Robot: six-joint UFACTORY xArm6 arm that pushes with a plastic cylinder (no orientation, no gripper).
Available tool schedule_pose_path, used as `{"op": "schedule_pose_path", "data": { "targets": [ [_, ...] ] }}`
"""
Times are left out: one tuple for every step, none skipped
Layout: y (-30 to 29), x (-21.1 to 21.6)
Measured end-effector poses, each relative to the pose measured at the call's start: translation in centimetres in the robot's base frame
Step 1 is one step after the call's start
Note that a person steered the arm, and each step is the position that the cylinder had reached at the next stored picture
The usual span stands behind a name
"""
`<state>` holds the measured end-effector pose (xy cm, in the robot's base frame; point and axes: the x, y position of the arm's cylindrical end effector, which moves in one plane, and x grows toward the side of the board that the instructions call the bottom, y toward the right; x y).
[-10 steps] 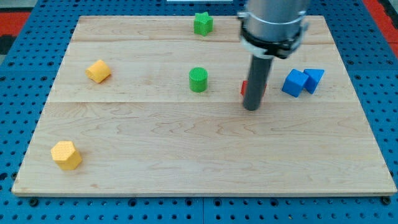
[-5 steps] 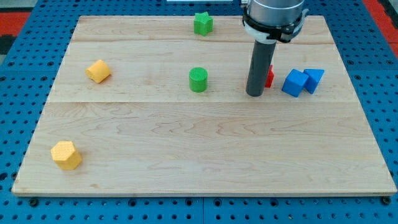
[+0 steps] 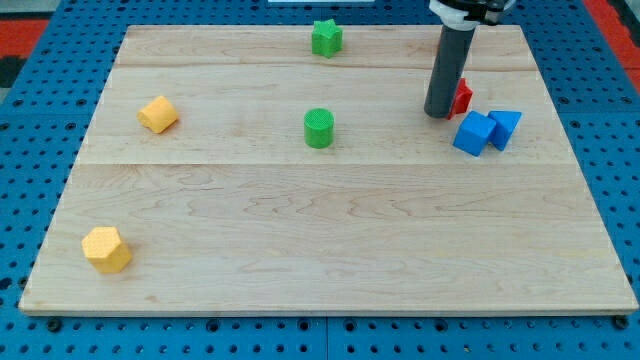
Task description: Move the red star to the bottom of the red circle
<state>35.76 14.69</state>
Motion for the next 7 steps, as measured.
{"op": "schedule_pose_path", "data": {
  "targets": [
    [2.0, -1.4],
    [4.3, -1.4],
    [4.5, 0.8],
    [6.1, 1.0],
    [6.9, -1.6],
    [6.9, -4.8],
    [6.8, -7.5]
  ]
}}
